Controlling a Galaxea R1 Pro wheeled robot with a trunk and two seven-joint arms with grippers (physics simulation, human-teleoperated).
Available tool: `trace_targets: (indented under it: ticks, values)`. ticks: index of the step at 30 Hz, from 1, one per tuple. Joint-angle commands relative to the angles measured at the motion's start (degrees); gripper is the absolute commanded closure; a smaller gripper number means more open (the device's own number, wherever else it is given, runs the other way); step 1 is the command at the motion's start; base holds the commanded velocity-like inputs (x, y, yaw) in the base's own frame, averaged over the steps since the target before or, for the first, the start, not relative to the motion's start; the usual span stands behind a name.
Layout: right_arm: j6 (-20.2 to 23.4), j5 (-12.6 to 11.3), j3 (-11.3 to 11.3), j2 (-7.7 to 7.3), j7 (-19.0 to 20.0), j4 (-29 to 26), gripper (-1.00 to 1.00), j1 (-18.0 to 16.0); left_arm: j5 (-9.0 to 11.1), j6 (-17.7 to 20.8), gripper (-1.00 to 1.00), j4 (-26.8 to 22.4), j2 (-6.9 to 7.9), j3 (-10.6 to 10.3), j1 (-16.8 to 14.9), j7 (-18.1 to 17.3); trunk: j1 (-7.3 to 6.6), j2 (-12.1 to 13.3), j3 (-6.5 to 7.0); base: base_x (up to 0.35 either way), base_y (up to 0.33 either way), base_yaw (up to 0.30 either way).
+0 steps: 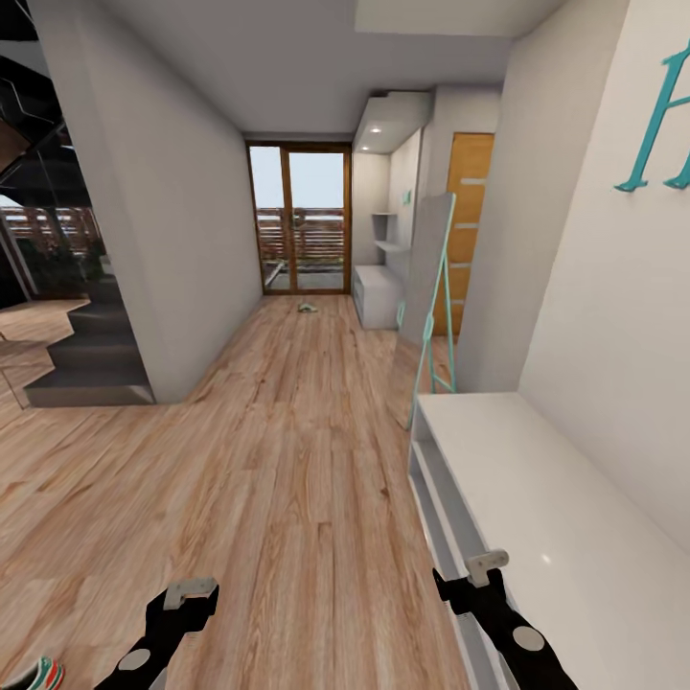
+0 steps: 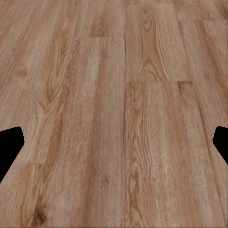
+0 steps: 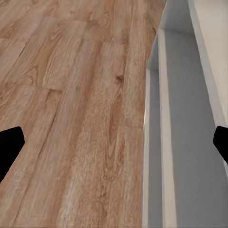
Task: Pick up the two gym shoes and the two sandals from the corridor floor and place them onto the hallstand (shoe rack) in the corridor, making sure they are on the rack and not on the floor. Arrange them so the two gym shoes are next to each other and the two sandals are next to each other.
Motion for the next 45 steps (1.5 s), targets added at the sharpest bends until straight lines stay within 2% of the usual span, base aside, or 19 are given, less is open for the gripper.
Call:
trace_targets:
  ticks: [1,17,45]
  values:
    - [-0.1,0.6,0.0,-0.03,0.1,0.0,-1.00,0.0,0.3,-0.2,-1.00,0.0,0.00,0.0,0.0,0.0,0.02,0.0,-0.06,0.193,0.000,0.000]
    - [-0.1,0.6,0.0,0.01,0.1,0.0,-1.00,0.0,0.3,-0.2,-1.00,0.0,0.00,0.0,0.0,0.0,0.02,0.0,-0.06,0.087,0.000,0.000]
    - [-0.1,0.6,0.0,0.02,0.1,-0.1,-1.00,0.0,0.3,0.0,-1.00,0.0,0.00,0.1,-0.1,0.0,0.02,0.0,-0.06,0.327,0.000,0.000]
